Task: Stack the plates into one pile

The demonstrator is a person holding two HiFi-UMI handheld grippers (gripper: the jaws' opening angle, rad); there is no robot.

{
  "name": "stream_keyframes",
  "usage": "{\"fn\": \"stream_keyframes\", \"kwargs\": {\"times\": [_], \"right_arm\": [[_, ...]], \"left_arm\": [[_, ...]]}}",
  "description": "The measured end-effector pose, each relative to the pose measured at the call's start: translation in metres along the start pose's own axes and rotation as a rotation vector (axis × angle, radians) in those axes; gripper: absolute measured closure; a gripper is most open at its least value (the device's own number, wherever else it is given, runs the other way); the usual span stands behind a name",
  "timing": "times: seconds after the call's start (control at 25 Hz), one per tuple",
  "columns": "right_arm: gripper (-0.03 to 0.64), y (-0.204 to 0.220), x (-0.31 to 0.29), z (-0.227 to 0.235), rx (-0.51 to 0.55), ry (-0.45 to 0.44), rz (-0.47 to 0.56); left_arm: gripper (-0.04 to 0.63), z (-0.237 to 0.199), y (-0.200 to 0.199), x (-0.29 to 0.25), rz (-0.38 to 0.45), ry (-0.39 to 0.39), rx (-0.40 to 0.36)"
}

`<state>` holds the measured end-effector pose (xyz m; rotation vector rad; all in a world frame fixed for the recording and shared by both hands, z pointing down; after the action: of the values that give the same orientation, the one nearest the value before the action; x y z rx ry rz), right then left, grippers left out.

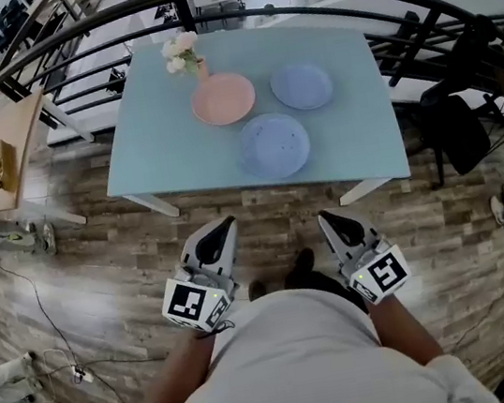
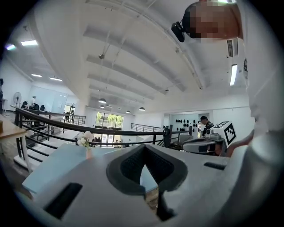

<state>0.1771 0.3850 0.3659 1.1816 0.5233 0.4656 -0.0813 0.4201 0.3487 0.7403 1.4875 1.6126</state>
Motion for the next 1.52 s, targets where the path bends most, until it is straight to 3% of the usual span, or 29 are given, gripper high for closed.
{"fn": "stream_keyframes", "kwargs": {"times": [0.44,0.84,1.16,1.52], "right_arm": [[0.612,-0.028,0.003,0.098,0.002,-0.076,-0.042],[0.612,-0.039,-0.009,0.144,-0.039,-0.054,-0.038],[0.612,-0.042,-0.047,0.163,-0.048,-0.016,-0.054],[0.602,-0.050,-0.153,0.175,-0.028,0.006,-0.096]], "left_arm": [[0.591,0.026,-0.015,-0.102,-0.027,-0.022,-0.025],[0.591,0.023,-0.018,-0.155,-0.049,-0.006,-0.044],[0.591,-0.015,-0.004,-0.191,-0.042,0.035,-0.044],[0.591,-0.097,0.016,-0.232,-0.036,0.117,-0.007]]}}
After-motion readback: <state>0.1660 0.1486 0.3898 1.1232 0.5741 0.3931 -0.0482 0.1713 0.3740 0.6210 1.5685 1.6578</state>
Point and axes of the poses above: the fingertips, and each gripper's own axes: x backward along the fingers, z to its right, y out of its underside, the point moved 8 cm from there along x, backward along the fingers, and after that the axes turned 15 degrees about -x, right-handed, at the moved point
